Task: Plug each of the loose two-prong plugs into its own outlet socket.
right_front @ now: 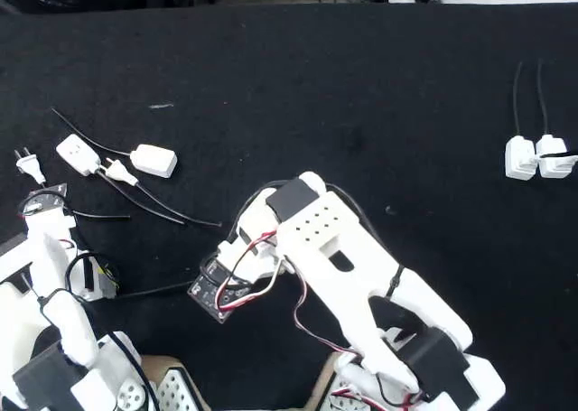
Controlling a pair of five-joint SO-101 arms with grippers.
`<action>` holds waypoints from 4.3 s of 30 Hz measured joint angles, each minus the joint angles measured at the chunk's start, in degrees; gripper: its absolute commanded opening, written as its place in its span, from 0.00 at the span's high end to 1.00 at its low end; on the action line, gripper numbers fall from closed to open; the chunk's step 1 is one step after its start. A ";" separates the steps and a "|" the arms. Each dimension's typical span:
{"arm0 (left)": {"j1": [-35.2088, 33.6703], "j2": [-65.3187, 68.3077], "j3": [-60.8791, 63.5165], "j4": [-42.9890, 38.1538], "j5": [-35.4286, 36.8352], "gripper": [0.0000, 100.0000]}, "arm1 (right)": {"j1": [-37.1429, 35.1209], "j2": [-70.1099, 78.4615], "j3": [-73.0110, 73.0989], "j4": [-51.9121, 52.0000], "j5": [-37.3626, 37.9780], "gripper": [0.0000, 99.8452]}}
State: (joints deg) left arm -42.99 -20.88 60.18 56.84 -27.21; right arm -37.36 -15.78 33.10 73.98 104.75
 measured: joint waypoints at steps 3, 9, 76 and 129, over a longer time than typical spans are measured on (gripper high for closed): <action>0.00 0.00 0.00 0.00 0.00 0.79 | 0.00 0.18 -0.09 0.00 0.00 0.99; 0.00 0.00 0.00 0.00 0.00 0.79 | 0.09 0.26 -0.79 -0.18 -0.18 0.99; 0.00 0.00 0.00 0.00 0.00 0.79 | 1.58 -0.26 9.23 -12.22 -8.35 0.99; 0.00 0.00 0.00 0.00 0.00 0.79 | -2.11 1.23 -6.59 5.54 -40.26 0.82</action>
State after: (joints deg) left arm -42.99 -20.88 60.18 56.84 -27.21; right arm -39.47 -14.55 26.51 79.52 64.48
